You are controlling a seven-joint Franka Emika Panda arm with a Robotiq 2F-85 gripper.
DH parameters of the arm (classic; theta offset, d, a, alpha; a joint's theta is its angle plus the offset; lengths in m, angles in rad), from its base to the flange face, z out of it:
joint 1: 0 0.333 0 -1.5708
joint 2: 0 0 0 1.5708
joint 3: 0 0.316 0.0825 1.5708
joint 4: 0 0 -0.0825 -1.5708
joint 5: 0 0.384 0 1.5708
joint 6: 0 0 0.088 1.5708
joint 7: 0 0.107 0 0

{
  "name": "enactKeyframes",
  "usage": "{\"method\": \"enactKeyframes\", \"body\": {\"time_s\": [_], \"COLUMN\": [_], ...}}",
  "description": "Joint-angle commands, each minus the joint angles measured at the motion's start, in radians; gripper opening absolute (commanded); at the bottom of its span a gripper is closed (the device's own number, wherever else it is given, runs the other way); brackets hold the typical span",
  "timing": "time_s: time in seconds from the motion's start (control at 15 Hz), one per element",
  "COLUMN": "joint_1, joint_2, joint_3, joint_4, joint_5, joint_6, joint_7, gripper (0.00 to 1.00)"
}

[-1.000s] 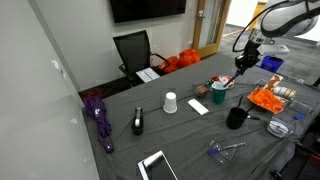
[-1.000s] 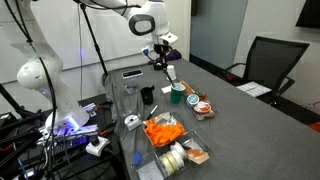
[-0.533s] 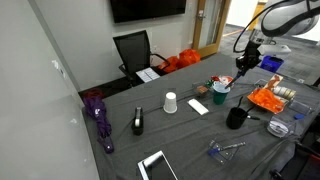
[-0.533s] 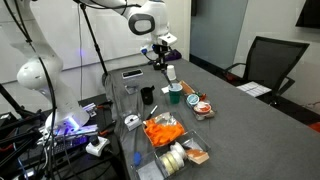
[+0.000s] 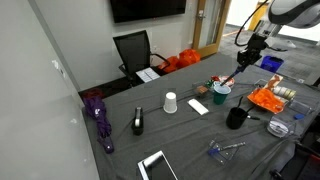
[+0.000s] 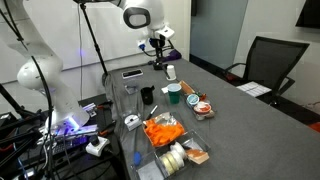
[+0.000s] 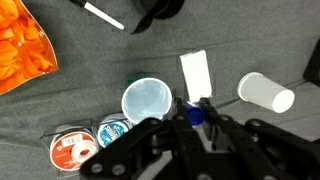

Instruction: Move the marker from the cup to the tray

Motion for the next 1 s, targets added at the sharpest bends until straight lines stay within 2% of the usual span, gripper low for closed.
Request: {"method": "enactKeyframes", "body": {"time_s": [0.0, 0.2, 0.4, 0.93], "joint_1": [0.009, 0.013, 0.021, 0.057], "joint_2": [-0.124, -0.174, -0.184, -0.104], "joint_3": [-0.028, -0.064, -0.089, -0.070], "joint_4": [-0.041, -0.029, -0.040, -0.171], "joint_5": [0.074, 0.103, 0.129, 0.172], "joint_6": [-0.152, -0.333, -0.432, -0.318], "joint_7": [-0.150, -0.296, -0.396, -0.470], "gripper": [0.05, 0.05, 0.05, 0.05]}}
